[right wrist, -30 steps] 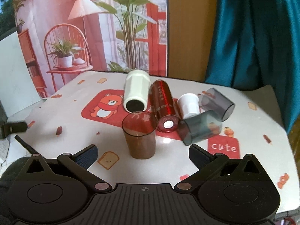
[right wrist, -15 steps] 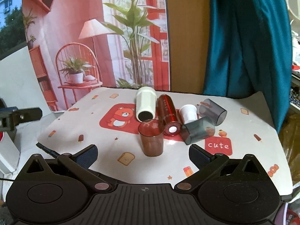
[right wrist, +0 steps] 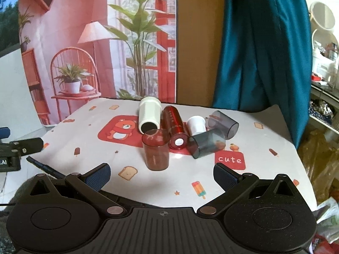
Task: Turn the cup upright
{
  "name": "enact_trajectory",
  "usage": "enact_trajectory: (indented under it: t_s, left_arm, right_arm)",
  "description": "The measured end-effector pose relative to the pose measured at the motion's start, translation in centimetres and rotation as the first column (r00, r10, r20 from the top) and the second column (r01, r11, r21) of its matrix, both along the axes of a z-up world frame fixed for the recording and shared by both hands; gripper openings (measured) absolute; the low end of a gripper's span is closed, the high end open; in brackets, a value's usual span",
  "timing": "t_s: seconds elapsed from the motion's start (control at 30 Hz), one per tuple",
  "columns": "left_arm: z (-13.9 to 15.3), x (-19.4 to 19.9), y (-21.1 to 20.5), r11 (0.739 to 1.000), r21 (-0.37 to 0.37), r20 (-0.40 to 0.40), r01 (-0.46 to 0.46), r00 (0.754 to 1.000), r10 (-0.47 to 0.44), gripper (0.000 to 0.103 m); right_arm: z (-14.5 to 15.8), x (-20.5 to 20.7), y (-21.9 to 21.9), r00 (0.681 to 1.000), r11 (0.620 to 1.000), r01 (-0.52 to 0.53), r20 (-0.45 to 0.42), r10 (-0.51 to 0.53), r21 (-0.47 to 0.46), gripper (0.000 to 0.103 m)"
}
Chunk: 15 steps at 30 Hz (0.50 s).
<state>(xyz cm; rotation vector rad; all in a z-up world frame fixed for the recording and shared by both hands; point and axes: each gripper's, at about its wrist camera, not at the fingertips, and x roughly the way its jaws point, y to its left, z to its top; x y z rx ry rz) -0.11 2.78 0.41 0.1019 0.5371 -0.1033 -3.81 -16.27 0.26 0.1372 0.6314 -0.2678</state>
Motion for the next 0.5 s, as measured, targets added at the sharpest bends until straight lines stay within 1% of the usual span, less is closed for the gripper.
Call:
enact_trajectory:
  t_s: [0.13, 0.27, 0.5]
  left_arm:
    - [-0.35, 0.18, 0.51, 1.0, -0.022, -0.022, -0.007, 1.0, 0.007, 0.103]
    - [-0.54, 0.44, 0.42, 1.0, -0.013, -0.033, -0.002, 0.999, 0.001, 0.103]
    - [-0.71, 0.26, 0.56, 1.0, -0.017, -0.041, -0.006, 0.999, 0.005, 0.103]
  right_arm:
    - [-0.3, 0.36, -0.14, 1.0, 1.0, 0.006, -0.019, -0.006, 0.003, 0.103]
    - [-0.86, 0.65, -0.08, 0.999, 1.0, 0.007, -0.04, -0.007, 0.005, 0.103]
    - [-0.95, 0.55, 0.03, 0.999, 1.0, 0.01, -0.043, -0.01, 0.003, 0.103]
